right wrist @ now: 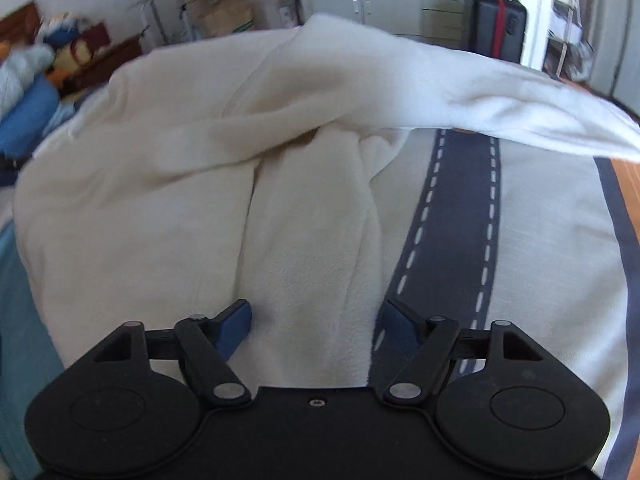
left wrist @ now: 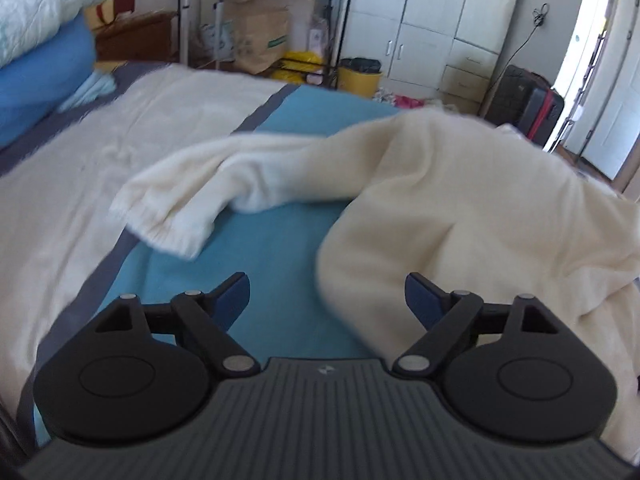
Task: Fold clothes
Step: 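Grasp the jacket hem with the right gripper to straighten it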
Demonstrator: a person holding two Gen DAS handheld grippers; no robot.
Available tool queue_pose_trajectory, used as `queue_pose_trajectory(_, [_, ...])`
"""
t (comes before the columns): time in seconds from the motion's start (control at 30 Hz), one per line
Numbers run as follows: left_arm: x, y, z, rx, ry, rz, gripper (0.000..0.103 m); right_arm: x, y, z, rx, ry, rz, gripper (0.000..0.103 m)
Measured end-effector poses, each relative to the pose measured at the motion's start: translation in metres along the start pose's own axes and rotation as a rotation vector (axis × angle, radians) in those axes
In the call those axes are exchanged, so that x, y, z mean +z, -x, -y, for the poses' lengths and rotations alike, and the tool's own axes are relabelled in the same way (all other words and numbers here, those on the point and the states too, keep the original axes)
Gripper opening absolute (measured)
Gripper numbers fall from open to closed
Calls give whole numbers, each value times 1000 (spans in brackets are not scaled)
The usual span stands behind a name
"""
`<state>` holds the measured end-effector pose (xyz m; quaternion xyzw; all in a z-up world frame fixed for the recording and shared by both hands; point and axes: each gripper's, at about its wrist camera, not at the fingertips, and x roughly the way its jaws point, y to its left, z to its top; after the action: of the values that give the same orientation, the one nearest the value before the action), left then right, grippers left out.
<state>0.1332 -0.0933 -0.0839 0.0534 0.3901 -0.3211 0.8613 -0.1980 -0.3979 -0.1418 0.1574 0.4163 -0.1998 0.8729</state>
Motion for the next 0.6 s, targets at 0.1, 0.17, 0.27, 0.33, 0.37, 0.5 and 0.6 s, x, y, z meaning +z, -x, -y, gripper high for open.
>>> queue_pose_trajectory(0.1, [-6,-11,2,-38,-8,-43,83,5,17,-9,-9,-48,81,12])
queue_pose_trajectory(0.17, [-10,-5,8,-54,-24,-6,84,11,57,-17,-135,-127,202,12])
queue_pose_trajectory(0.27, [-11,7,12,-83,4,43,85,6,125,-33,-334,-67,368,11])
queue_pose_trajectory(0.33, [-13,10,15,-114,18,48,85,0,128,-23,-498,-17,310,11])
queue_pose_trajectory(0.37, [-14,10,18,-120,9,41,85,-3,128,-17,-568,-6,276,11])
queue_pose_trajectory(0.5, [-23,3,33,-143,-54,-44,85,-39,99,42,-491,-310,69,12])
queue_pose_trajectory(0.6, [-27,0,40,-178,-85,-104,85,-60,81,53,-455,-352,55,15])
